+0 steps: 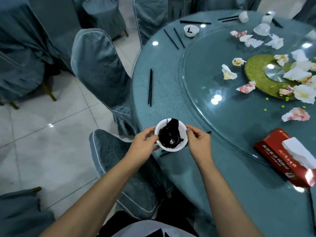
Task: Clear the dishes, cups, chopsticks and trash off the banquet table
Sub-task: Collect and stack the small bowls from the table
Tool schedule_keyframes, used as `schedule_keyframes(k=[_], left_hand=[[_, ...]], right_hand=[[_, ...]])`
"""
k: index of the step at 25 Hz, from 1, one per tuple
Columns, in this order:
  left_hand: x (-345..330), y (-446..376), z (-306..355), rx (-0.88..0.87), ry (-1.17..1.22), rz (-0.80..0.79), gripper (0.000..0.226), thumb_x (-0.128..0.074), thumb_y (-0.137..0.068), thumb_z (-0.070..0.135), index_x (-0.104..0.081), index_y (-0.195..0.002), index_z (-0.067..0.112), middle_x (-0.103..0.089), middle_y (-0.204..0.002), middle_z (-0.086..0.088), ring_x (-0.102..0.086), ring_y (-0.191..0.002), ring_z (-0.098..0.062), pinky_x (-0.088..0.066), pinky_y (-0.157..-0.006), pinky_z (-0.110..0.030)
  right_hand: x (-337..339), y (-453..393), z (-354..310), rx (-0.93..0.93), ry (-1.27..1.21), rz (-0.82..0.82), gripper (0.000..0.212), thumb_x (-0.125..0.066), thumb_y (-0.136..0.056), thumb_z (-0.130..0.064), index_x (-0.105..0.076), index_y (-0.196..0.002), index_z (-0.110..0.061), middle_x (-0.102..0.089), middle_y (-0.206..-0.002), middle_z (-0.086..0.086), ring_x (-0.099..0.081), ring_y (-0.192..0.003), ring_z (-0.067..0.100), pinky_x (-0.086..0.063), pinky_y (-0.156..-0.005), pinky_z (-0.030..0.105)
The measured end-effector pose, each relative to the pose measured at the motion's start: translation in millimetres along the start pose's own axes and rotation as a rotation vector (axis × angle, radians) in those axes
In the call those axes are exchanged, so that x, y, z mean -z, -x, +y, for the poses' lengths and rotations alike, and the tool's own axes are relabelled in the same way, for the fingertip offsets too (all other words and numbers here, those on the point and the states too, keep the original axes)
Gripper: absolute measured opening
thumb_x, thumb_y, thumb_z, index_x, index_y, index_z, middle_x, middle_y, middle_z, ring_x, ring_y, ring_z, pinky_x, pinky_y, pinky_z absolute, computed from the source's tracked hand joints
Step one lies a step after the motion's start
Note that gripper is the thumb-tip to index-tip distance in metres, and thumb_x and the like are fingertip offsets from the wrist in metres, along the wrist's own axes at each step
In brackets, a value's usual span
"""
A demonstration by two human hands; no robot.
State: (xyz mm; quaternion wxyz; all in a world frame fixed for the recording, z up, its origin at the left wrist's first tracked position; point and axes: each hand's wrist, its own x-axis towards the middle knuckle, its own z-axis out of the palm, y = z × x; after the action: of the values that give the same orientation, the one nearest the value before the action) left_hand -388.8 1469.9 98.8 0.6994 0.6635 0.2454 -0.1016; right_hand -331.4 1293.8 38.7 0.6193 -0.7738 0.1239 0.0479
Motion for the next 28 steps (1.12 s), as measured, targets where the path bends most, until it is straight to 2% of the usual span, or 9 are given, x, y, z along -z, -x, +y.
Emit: schedule_keyframes(k=[4, 7, 10, 15, 17, 19, 23, 26, 28], left_hand=[[58.5, 13.3, 15.1, -0.062, 0.019, 0.013, 0.042, -0.048, -0.098, -0.004, -0.069, -0.098, 0.032, -0.077, -0.087, 0.013, -0.073, -0.083, -0.003, -0.059, -0.069, -0.020], [103.1, 22.2, 24.4, -0.092, 0.021, 0.042, 0.044, -0.048, -0.097, -0.004, -0.069, -0.097, 0.034, -0.078, -0.092, 0.008, -0.074, -0.087, -0.010, -0.058, -0.069, -0.021], [147.8, 28.9, 31.2, -0.117, 0.027, 0.030, 0.041, -0.047, -0.098, -0.003, -0.069, -0.103, 0.031, -0.076, -0.106, -0.002, -0.074, -0.095, -0.016, -0.060, -0.075, -0.025], [220.7, 34.4, 36.4, -0.132, 0.057, 0.043, 0.037, -0.046, -0.098, -0.004, -0.070, -0.114, 0.019, -0.075, -0.108, -0.008, -0.074, -0.089, -0.013, -0.058, -0.069, -0.020], [248.3, 32.9, 38.9, -0.151, 0.046, 0.059, 0.038, -0.046, -0.098, -0.002, -0.071, -0.115, 0.021, -0.076, -0.107, -0.004, -0.074, -0.095, -0.016, -0.060, -0.075, -0.023], [273.2, 31.9, 38.0, -0.155, 0.054, 0.091, 0.038, -0.047, -0.098, -0.001, -0.072, -0.111, 0.023, -0.077, -0.102, 0.000, -0.075, -0.091, -0.016, -0.061, -0.077, -0.026], [309.7, 27.2, 36.6, -0.154, 0.114, 0.165, 0.038, -0.046, -0.097, -0.005, -0.071, -0.108, 0.021, -0.076, -0.094, 0.000, -0.074, -0.077, -0.011, -0.057, -0.065, -0.020], [334.5, 18.8, 39.2, -0.152, 0.143, 0.213, 0.038, -0.046, -0.097, -0.006, -0.070, -0.108, 0.021, -0.073, -0.102, -0.008, -0.072, -0.076, -0.007, -0.056, -0.066, -0.018], [349.3, 10.4, 41.8, -0.141, 0.154, 0.239, 0.036, -0.047, -0.098, -0.005, -0.070, -0.116, 0.016, -0.072, -0.109, -0.011, -0.072, -0.079, -0.006, -0.056, -0.067, -0.018]], right_hand=[[-51.1, 18.9, -24.5, 0.033, -0.031, 0.000, 0.030, -0.059, -0.093, -0.006, -0.080, -0.095, -0.028, -0.079, -0.092, -0.007, -0.073, -0.093, 0.016, -0.057, -0.094, 0.047], [-88.5, 37.5, -41.6, 0.044, -0.062, -0.006, 0.029, -0.058, -0.092, -0.005, -0.080, -0.099, -0.023, -0.079, -0.092, -0.005, -0.074, -0.092, 0.017, -0.059, -0.091, 0.049], [-128.9, 55.6, -60.8, 0.053, -0.100, -0.008, 0.028, -0.059, -0.093, -0.004, -0.080, -0.099, -0.021, -0.079, -0.094, -0.001, -0.074, -0.092, 0.020, -0.058, -0.091, 0.052], [-198.1, 77.1, -84.3, 0.076, -0.140, -0.027, 0.024, -0.062, -0.091, -0.003, -0.079, -0.100, -0.016, -0.078, -0.094, 0.003, -0.073, -0.091, 0.023, -0.059, -0.090, 0.052], [-224.1, 81.9, -90.9, 0.091, -0.140, -0.052, 0.024, -0.061, -0.091, -0.002, -0.079, -0.100, -0.015, -0.079, -0.093, 0.002, -0.073, -0.088, 0.019, -0.060, -0.090, 0.049], [-248.8, 84.9, -96.5, 0.100, -0.125, -0.082, 0.025, -0.060, -0.091, -0.002, -0.079, -0.099, -0.017, -0.079, -0.092, 0.001, -0.072, -0.086, 0.016, -0.060, -0.086, 0.043], [-289.0, 84.5, -106.6, 0.146, -0.081, -0.166, 0.028, -0.058, -0.092, -0.006, -0.080, -0.096, -0.024, -0.078, -0.088, -0.005, -0.071, -0.081, 0.010, -0.057, -0.077, 0.032], [-319.4, 79.4, -113.3, 0.140, -0.072, -0.212, 0.026, -0.059, -0.090, -0.012, -0.080, -0.095, -0.026, -0.078, -0.090, -0.003, -0.072, -0.084, 0.016, -0.060, -0.080, 0.039], [-338.4, 74.1, -118.5, 0.132, -0.066, -0.232, 0.023, -0.060, -0.086, -0.019, -0.080, -0.096, -0.025, -0.078, -0.091, -0.003, -0.074, -0.088, 0.018, -0.061, -0.085, 0.043]])
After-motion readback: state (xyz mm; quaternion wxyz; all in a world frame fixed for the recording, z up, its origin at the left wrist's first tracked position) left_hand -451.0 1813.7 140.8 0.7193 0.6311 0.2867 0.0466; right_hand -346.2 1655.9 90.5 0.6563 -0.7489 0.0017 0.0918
